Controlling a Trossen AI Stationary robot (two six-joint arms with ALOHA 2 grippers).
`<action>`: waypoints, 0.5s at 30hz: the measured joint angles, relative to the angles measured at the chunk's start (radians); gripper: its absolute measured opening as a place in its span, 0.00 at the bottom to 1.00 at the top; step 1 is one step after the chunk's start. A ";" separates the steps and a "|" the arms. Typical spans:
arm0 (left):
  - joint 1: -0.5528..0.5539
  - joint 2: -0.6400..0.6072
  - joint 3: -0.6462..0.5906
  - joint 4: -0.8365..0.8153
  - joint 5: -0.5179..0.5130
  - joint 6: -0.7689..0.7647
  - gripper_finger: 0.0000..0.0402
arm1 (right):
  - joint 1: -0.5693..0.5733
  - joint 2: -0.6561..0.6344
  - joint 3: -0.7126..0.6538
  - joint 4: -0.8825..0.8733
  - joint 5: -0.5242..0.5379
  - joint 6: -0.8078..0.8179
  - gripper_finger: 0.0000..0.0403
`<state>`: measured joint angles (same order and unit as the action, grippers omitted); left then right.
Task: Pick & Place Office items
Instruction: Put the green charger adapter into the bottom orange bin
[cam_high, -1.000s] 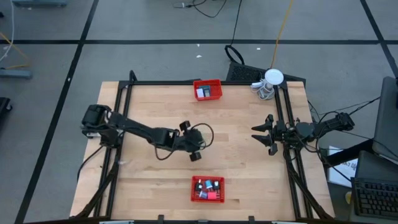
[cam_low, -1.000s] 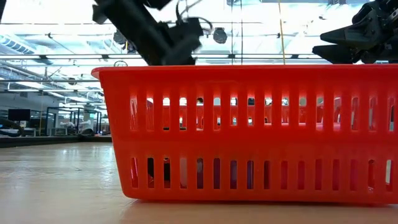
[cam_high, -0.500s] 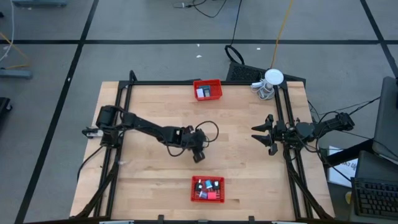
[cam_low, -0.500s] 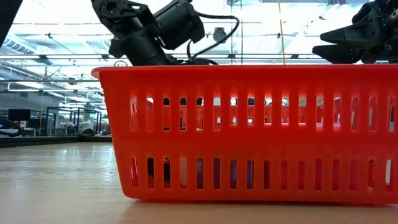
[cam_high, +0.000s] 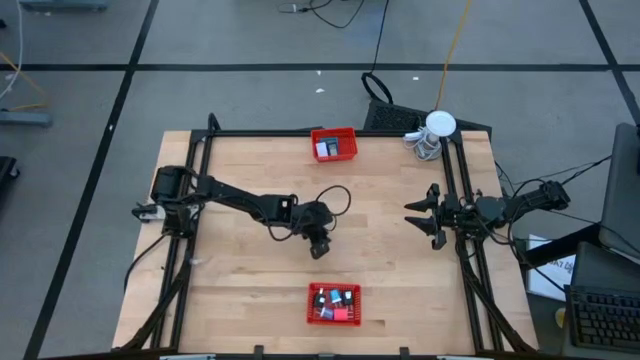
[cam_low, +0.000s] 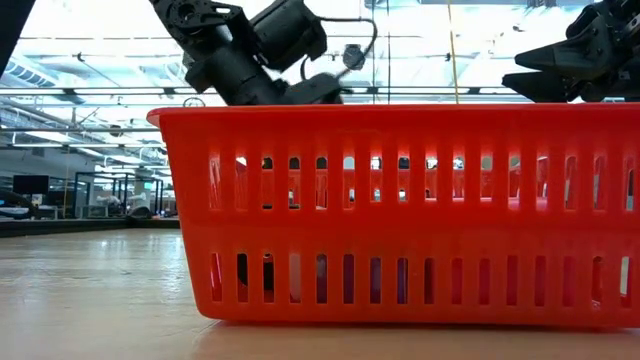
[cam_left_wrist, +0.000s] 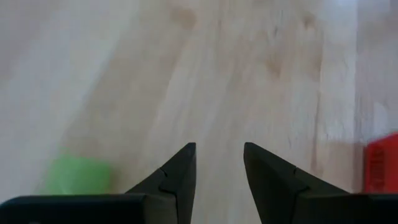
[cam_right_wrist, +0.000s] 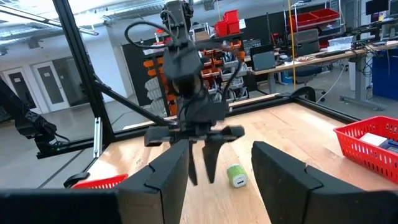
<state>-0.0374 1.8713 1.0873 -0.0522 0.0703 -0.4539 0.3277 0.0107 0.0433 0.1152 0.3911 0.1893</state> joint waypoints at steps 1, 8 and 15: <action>0.000 -0.008 0.001 0.008 -0.024 0.000 0.33 | 0.000 0.000 0.000 0.000 0.000 0.000 0.41; 0.003 -0.034 0.001 -0.021 -0.199 0.075 0.33 | 0.000 0.001 0.000 -0.003 0.000 0.000 0.41; 0.046 -0.034 0.001 -0.042 -0.334 -0.013 0.43 | 0.000 0.001 0.000 -0.001 0.000 0.000 0.41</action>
<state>0.0086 1.8370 1.0882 -0.0944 -0.2637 -0.4673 0.3279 0.0113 0.0433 0.1143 0.3912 0.1894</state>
